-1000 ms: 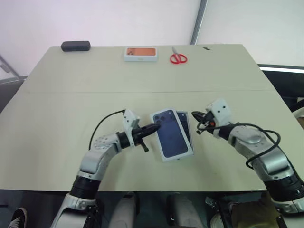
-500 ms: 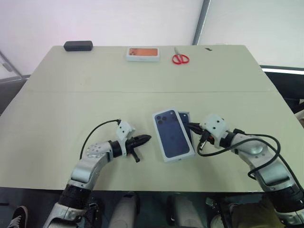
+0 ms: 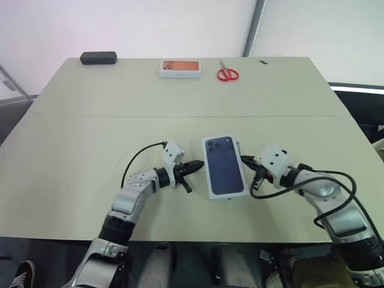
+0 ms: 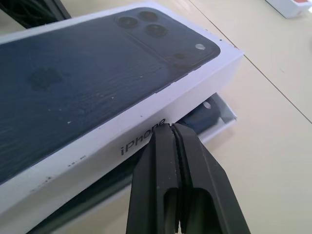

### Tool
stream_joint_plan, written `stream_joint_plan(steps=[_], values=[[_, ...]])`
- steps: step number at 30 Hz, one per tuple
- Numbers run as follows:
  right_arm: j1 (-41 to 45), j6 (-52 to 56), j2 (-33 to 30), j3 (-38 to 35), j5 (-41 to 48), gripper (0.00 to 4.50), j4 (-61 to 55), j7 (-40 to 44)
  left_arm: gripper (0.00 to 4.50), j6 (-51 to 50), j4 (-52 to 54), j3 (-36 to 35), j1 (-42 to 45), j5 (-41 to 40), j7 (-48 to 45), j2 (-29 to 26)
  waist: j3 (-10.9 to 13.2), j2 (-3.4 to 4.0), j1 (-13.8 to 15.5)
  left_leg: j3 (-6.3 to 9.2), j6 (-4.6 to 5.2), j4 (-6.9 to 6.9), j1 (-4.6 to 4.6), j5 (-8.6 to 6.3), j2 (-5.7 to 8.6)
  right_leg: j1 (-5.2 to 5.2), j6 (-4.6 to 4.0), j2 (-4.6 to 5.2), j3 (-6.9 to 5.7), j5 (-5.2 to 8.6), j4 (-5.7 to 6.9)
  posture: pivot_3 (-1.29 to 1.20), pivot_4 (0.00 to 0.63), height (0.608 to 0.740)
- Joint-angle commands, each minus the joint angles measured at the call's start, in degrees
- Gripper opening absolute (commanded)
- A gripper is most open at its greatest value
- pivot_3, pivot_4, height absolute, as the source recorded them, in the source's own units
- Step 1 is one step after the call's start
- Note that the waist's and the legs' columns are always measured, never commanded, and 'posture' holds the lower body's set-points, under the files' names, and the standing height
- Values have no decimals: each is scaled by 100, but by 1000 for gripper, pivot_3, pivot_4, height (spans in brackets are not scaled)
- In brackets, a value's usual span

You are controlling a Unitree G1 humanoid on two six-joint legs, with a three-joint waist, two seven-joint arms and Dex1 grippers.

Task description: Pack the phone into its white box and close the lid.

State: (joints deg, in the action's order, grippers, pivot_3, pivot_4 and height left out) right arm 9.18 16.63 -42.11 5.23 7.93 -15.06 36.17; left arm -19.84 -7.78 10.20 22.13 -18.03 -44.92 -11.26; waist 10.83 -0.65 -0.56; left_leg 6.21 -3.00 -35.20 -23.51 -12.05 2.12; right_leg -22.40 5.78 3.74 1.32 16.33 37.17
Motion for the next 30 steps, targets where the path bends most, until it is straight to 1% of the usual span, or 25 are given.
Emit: stream_joint_plan(steps=[1,6,10,23,30], values=[[13,-106,23,-129,-88,53,-136,46,0,-27,127,109,236,-21,0,200,0,0,-2,0,0,-1,0,0,0,1,0,-1,0,0,1,0,150,740],[-52,-157,99,-129,-211,53,-35,49,0,9,-93,154,408,65,12,352,0,0,-3,-3,0,-2,0,0,2,1,1,-2,-1,0,3,0,150,740],[-19,-152,162,-144,-294,53,28,66,0,14,-128,117,410,109,-16,355,0,0,-11,-5,-1,-2,0,0,2,0,1,-3,0,0,5,0,150,740],[-197,-62,182,-170,-324,53,-160,252,0,-110,139,93,166,63,27,374,0,0,-10,-4,-1,-3,1,1,1,0,1,-3,0,-1,7,0,150,740],[-114,-78,225,-146,-382,53,-135,262,0,-137,164,-14,206,13,120,388,0,0,-13,-3,-1,-3,2,1,1,1,1,-3,0,-1,7,0,150,740]])
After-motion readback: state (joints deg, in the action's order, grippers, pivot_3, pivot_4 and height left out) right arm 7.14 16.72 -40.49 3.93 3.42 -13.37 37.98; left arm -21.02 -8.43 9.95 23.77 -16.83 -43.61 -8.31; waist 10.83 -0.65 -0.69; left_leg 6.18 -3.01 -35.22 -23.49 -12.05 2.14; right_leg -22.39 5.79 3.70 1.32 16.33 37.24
